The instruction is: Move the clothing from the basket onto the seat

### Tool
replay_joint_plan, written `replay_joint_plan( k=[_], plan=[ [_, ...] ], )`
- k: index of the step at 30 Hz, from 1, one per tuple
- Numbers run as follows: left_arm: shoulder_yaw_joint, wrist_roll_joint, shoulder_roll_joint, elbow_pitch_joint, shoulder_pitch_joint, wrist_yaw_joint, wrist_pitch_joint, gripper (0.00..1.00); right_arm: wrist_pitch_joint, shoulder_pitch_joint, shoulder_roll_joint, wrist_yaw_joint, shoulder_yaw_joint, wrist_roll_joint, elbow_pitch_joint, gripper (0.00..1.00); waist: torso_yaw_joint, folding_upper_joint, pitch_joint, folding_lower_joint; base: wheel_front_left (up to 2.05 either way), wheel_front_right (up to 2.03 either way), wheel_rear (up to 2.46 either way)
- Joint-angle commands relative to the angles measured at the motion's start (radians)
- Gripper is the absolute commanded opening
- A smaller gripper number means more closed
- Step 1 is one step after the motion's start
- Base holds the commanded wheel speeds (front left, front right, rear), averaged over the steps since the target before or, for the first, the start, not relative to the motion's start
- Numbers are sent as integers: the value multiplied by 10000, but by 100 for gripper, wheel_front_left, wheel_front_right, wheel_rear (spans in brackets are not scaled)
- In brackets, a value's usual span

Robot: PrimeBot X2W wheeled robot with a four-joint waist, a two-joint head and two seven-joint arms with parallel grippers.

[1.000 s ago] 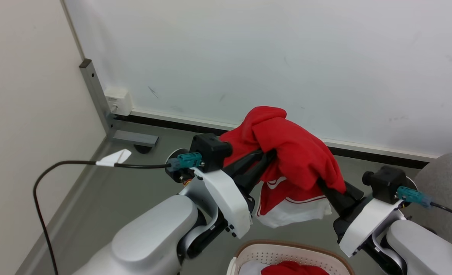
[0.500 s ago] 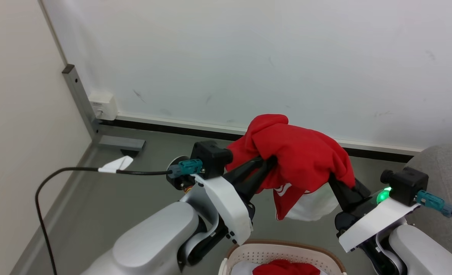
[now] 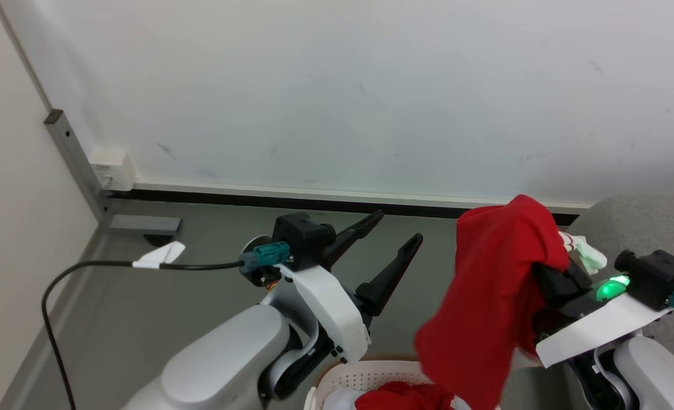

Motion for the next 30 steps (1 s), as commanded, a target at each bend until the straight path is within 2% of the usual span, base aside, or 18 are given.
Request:
replay_joint_plan(
  k=[1, 12, 23, 30],
  plan=[
    [22, -38, 31, -35, 138, 29, -67, 100, -1, 205, -113, -22, -223, -138, -112, 0, -253, 0, 43, 1, 0, 0, 0],
    [-118, 253, 151, -107, 257, 33, -395, 100, -1, 533, -409, -22, -1028, -362, -491, 0, -1357, 0, 196, 1, 0, 0, 0],
    [-272, 730, 233, -185, 446, -3, -1030, 100, 1, 637, -971, -22, -1565, -443, -1088, 0, -2899, 0, 483, 1, 0, 0, 0],
    [-290, 1005, 209, -181, 565, -72, -1233, 100, -1, 1022, -1011, -22, -2179, -580, -1423, 0, -3645, 0, 655, 1, 0, 0, 0]
  ],
)
